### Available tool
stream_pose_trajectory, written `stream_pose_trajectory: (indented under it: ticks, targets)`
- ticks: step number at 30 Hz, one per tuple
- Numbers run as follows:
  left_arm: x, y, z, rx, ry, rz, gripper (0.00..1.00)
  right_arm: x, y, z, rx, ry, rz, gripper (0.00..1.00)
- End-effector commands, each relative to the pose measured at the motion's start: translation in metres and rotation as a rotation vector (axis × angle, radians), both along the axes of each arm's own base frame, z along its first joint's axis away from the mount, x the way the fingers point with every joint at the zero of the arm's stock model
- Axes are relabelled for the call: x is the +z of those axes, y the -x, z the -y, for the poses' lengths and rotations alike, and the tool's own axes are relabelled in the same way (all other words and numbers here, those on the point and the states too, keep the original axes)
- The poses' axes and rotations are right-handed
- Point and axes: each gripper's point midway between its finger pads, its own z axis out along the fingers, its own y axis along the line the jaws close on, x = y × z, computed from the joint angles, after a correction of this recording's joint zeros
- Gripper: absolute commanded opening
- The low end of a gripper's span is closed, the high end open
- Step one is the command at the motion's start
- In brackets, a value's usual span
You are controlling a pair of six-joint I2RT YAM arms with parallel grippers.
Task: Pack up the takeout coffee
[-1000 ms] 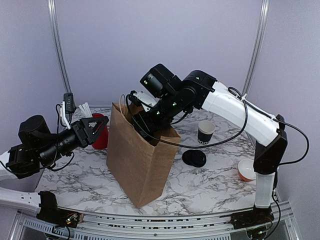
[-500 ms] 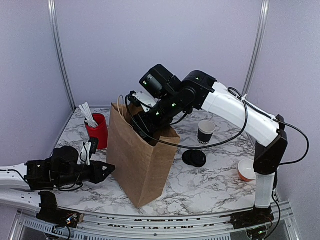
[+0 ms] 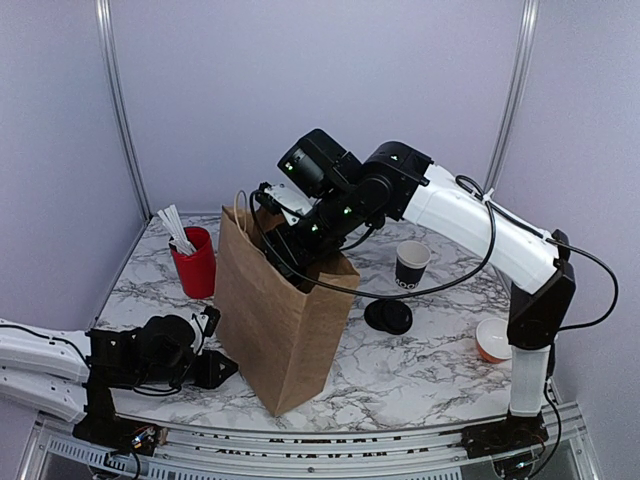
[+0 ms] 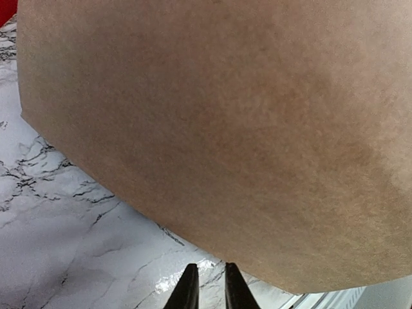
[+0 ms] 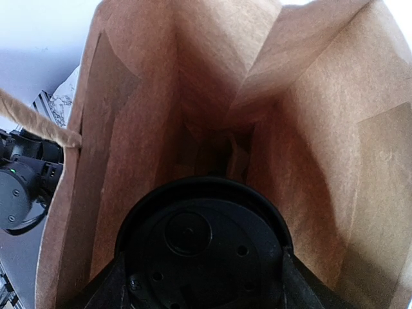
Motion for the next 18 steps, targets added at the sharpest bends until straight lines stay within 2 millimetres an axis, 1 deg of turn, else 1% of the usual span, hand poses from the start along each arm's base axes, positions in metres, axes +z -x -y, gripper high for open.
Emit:
stream_pose_trajectory:
  ticks: [1,3,8,15,18]
  targets:
    - [-0.005,0.002,0.019,-0.064,0.025,0.000,0.14,0.006,0.001,-0.005,-0.001,-0.012,0.017,0.60]
    - [-0.009,0.002,0.025,-0.087,0.022,-0.004,0.14,0.006,0.001,-0.004,-0.003,-0.010,0.015,0.60]
    - [-0.009,-0.004,0.047,-0.140,0.010,0.020,0.14,0.003,0.002,-0.002,-0.012,0.000,0.010,0.60]
    - [-0.007,-0.013,0.074,-0.189,0.016,0.042,0.14,0.000,-0.001,0.007,-0.041,0.030,0.018,0.60]
    - [-0.011,-0.014,0.083,-0.205,0.020,0.032,0.14,-0.002,-0.002,0.012,-0.059,0.046,0.021,0.60]
